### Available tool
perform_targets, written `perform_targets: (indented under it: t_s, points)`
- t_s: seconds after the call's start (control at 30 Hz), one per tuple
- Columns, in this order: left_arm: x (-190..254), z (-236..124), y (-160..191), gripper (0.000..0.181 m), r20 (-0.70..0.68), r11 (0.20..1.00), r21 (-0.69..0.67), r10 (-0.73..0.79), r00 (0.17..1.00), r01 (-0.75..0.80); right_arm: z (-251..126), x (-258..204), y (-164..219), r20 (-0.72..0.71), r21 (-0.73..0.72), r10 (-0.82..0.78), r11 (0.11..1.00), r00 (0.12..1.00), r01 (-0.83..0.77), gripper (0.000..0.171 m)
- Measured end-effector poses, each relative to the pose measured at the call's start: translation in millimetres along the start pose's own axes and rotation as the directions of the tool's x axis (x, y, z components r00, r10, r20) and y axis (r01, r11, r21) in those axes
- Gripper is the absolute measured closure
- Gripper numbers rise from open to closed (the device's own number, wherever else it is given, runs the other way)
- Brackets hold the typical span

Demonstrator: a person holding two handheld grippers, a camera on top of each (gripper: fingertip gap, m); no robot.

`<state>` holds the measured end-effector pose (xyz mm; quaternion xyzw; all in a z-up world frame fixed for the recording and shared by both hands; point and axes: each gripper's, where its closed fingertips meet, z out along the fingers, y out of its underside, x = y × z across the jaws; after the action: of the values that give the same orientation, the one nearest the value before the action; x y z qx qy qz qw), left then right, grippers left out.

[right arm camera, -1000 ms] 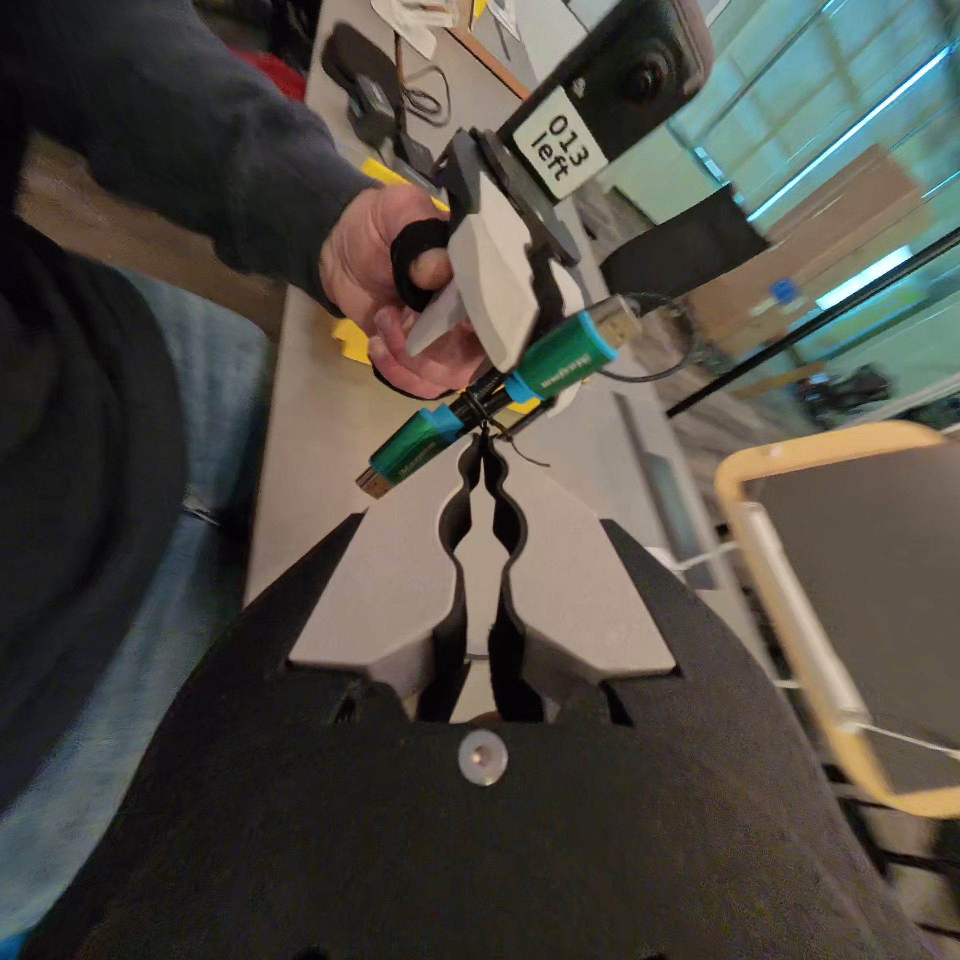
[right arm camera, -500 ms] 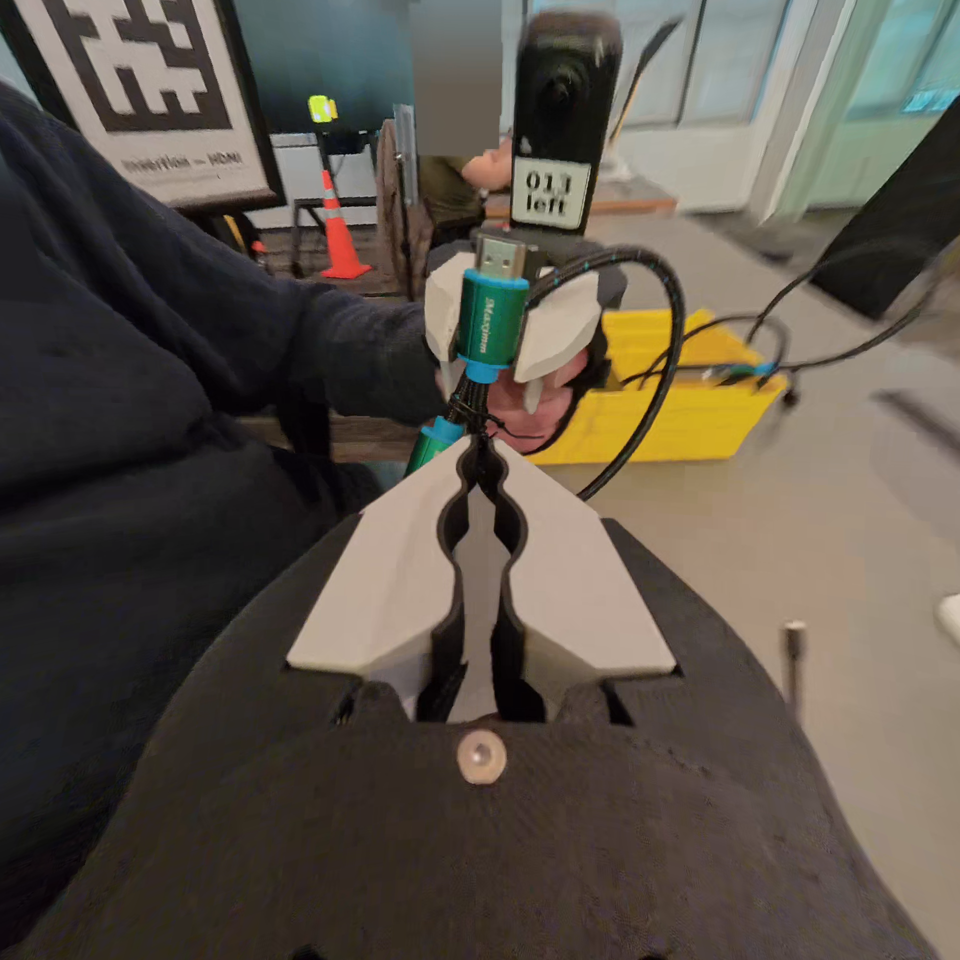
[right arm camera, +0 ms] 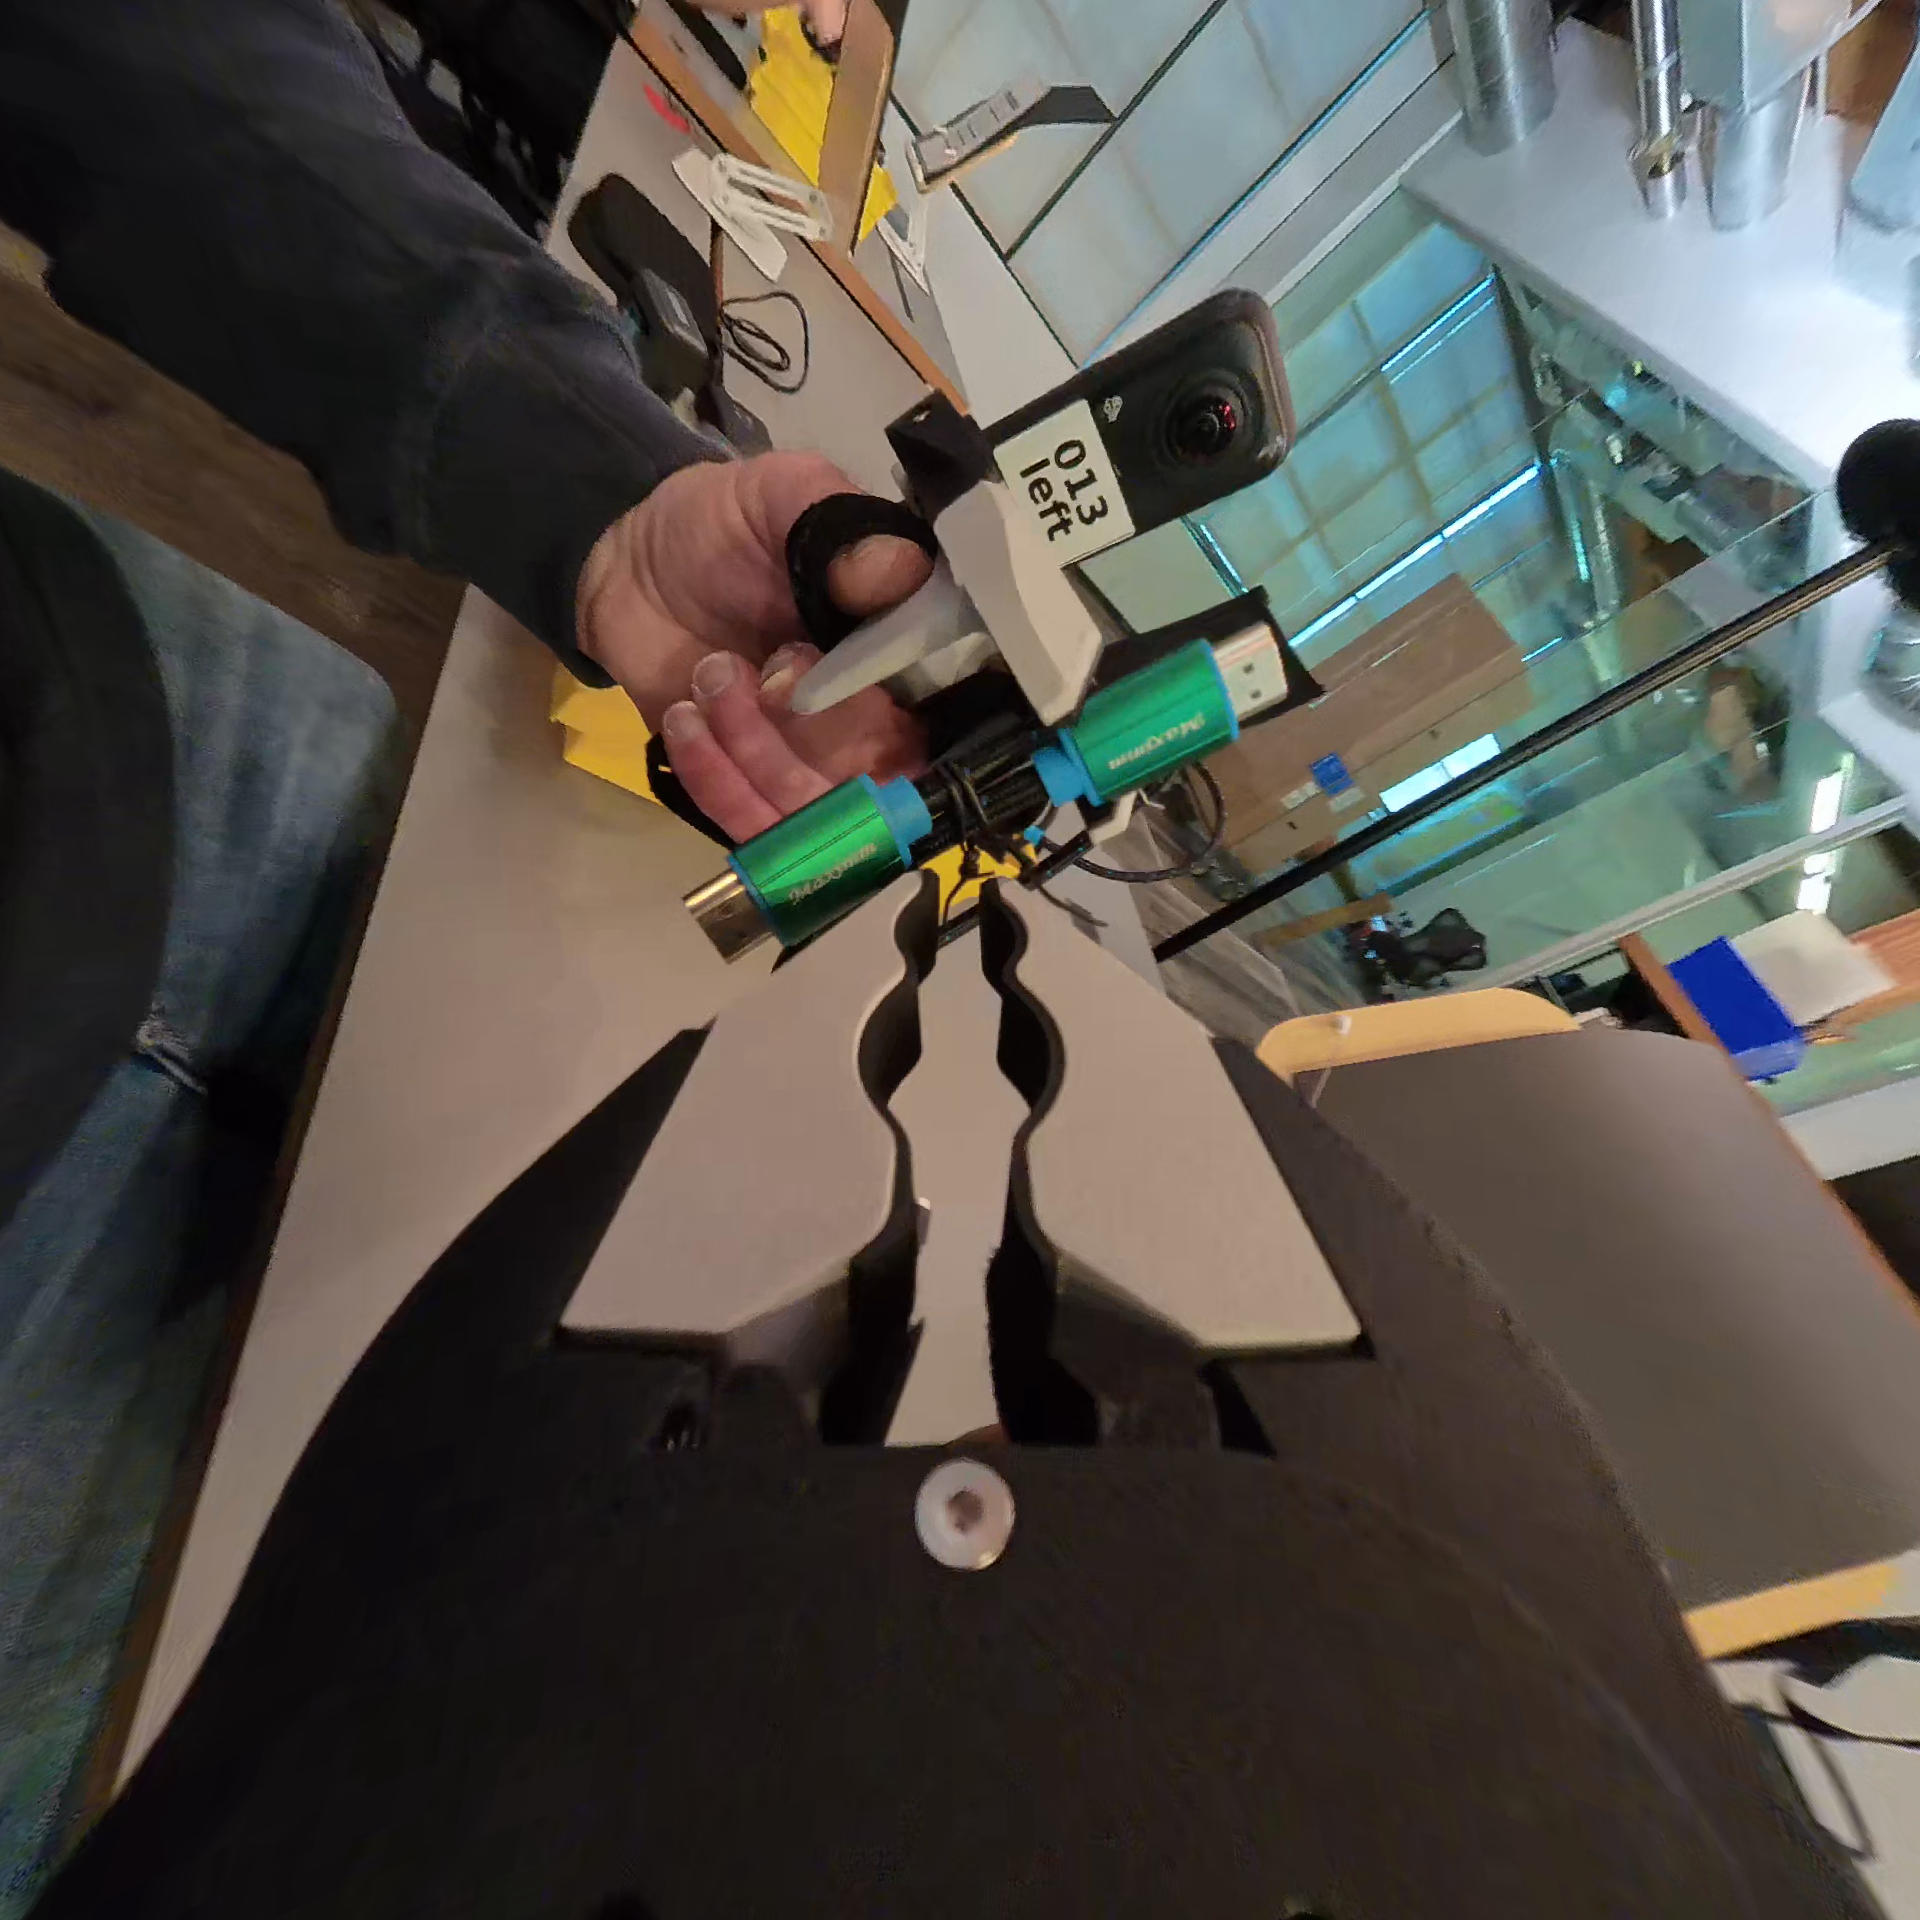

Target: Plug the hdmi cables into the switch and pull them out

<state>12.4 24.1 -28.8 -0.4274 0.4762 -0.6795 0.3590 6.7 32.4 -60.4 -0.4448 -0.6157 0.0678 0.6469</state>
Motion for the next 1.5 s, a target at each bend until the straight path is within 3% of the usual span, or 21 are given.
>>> perform_targets:
  t_s: [0.47,1.03,1.23,1.33,1.5]
  points:
    - [-7.8,-2.8,1.9,0.162,-0.001,0.997,0.040,-0.067,0.998,0.067,-3.3,6.0,-2.8,-0.102,-0.053,-0.146,0.989,0.984,0.142,0.165]
    - [-5.3,0.8,5.9,0.162,-0.018,0.997,0.027,-0.079,0.997,0.079,2.0,-0.9,8.1,-0.057,-0.136,-0.217,0.969,0.974,0.208,0.169]
    - [-5.9,1.8,7.9,0.162,0.007,0.999,-0.001,-0.041,0.999,0.041,1.6,-6.3,13.1,0.012,-0.133,-0.069,0.989,0.998,0.070,0.171]
    - [-5.8,1.8,7.8,0.162,0.024,1.000,-0.012,-0.007,1.000,0.008,1.4,-8.6,13.2,0.068,-0.107,0.112,0.989,0.991,-0.104,0.171]
    - [-6.6,2.9,12.4,0.162,0.054,0.997,-0.064,0.057,0.997,-0.053,1.8,-16.9,14.2,0.215,-0.098,0.449,0.894,0.867,-0.438,0.171]
